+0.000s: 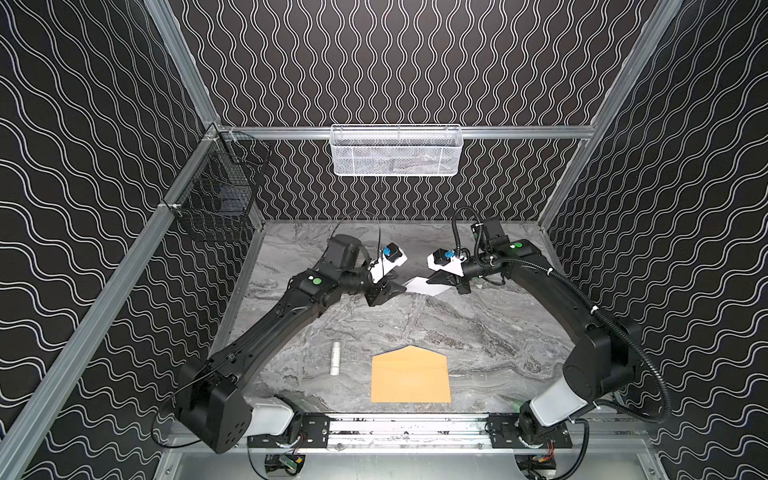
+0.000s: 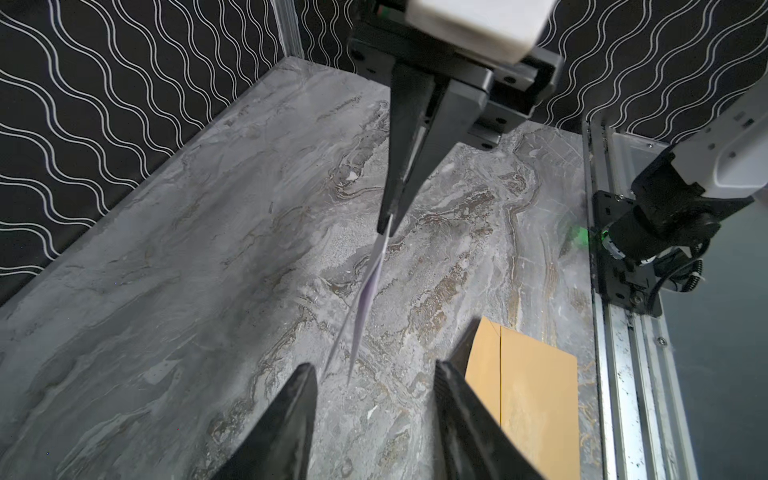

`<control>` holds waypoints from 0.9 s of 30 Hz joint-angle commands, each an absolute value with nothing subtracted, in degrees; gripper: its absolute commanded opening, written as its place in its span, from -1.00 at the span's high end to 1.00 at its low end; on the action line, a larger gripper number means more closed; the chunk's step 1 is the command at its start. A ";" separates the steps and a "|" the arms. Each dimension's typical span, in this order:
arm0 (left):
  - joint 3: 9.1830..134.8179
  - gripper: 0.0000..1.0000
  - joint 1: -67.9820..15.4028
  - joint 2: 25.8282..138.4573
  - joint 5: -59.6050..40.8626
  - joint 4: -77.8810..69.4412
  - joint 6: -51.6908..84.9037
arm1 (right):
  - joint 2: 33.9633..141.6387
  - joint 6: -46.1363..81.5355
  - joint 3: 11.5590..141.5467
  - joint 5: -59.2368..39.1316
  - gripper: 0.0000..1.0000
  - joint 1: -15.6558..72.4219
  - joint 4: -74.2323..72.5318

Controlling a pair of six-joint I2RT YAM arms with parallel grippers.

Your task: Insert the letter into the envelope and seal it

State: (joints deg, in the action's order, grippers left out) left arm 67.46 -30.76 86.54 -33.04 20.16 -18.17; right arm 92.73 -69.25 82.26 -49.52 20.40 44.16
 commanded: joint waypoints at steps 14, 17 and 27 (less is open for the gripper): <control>71.10 0.24 -30.67 92.31 -35.93 22.84 -21.68 | 90.75 -72.91 83.23 -56.45 1.00 20.44 47.44; 70.41 0.42 -30.67 91.96 -36.23 23.51 -21.60 | 90.51 -72.64 83.32 -56.29 1.00 20.48 47.31; 69.00 0.93 -30.68 90.86 -35.87 23.55 -20.57 | 90.07 -72.43 82.82 -56.40 1.00 20.48 47.15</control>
